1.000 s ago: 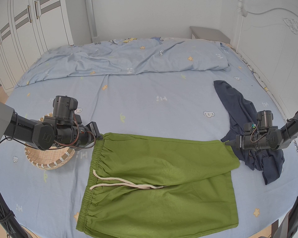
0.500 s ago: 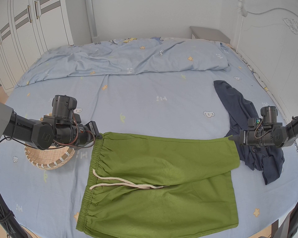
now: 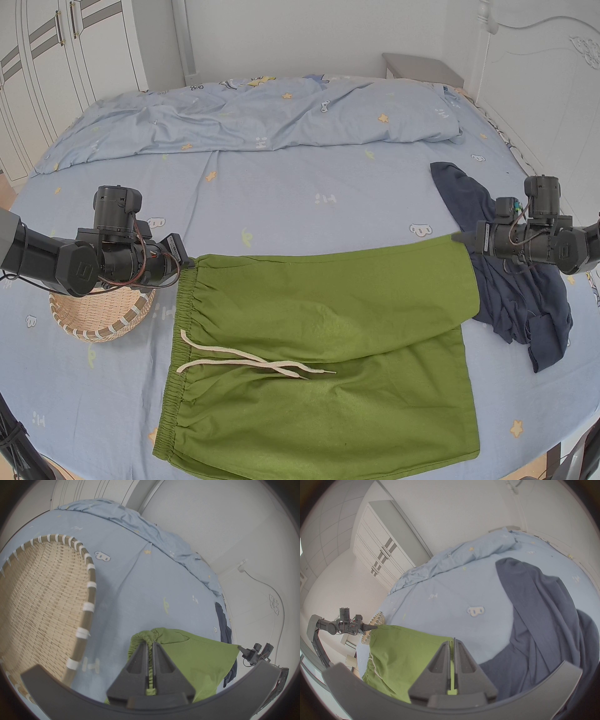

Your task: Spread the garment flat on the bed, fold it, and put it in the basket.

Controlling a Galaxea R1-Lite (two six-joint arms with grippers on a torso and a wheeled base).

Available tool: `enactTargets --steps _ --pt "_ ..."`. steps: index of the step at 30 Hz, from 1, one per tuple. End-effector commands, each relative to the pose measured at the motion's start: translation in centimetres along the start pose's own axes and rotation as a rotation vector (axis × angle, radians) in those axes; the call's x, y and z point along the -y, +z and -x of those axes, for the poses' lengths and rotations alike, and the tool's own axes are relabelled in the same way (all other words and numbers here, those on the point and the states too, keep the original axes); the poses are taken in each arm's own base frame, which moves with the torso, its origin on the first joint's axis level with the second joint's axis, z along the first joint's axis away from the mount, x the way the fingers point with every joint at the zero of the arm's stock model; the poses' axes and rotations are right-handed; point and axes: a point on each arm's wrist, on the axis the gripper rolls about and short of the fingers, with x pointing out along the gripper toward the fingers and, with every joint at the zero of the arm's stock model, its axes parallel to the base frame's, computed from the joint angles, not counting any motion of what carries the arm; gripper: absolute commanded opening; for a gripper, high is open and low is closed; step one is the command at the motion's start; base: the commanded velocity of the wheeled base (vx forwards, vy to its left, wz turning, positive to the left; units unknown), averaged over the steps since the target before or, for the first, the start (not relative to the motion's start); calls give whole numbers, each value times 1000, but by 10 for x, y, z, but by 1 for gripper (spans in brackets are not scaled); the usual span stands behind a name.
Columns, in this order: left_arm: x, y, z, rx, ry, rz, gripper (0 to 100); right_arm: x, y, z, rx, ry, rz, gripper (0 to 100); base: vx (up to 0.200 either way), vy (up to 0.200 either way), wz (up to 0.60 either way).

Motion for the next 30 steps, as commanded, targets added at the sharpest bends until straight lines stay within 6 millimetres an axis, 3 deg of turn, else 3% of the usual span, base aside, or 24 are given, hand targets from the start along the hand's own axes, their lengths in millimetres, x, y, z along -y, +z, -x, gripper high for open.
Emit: enactTargets --steps 1,4,22,30 --pt "-7 8 2 39 3 11 0 -19 19 -5 48 27 39 0 0 0 0" --pt "-8 11 3 64 -3 10 0 -26 31 -8 84 40 55 0 0 0 0" --pt "-18 20 4 128 0 3 0 -24 49 -60 136 22 89 0 0 0 0" --pt "-19 21 4 144 -5 2 0 -37 64 -63 191 24 117 0 0 0 0"
